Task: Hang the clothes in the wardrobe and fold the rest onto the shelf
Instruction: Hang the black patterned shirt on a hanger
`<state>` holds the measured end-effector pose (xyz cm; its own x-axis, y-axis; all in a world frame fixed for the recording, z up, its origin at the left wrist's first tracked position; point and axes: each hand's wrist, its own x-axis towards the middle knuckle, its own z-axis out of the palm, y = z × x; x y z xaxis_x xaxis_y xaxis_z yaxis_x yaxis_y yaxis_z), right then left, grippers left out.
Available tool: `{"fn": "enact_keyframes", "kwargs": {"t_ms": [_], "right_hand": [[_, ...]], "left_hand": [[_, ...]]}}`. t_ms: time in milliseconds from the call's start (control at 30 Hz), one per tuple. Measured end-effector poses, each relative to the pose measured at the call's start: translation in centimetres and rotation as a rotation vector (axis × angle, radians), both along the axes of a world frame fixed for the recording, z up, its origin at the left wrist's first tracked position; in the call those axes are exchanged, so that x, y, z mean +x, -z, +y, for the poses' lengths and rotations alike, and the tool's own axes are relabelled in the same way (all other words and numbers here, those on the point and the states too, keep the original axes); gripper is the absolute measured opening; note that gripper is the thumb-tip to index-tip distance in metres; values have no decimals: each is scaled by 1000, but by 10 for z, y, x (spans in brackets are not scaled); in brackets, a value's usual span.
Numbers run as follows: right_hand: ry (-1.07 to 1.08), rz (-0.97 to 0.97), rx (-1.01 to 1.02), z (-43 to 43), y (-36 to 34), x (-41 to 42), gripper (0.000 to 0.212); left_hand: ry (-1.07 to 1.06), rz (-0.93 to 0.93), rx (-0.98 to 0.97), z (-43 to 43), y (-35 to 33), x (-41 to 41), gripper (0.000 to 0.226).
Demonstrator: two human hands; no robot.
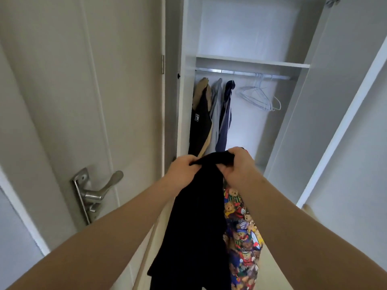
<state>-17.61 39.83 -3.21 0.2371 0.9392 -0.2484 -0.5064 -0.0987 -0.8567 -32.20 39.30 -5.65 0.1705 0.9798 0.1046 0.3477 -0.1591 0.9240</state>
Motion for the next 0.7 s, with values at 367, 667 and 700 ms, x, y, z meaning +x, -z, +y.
{"fn": "enact_keyframes", "kwargs": {"t_ms": [367, 667, 700], "right_hand": [[-505, -588, 357, 65, -3, 10, 52], [-416, -904, 410, 116, 3, -16, 11], [-409, -880, 393, 119, 2, -19, 10]], "left_hand": [[-53, -326, -184, 84, -53, 10, 16], [-72, -182, -175, 115, -57, -11, 17], [-60, -171, -153, 116, -55, -15, 11]]}}
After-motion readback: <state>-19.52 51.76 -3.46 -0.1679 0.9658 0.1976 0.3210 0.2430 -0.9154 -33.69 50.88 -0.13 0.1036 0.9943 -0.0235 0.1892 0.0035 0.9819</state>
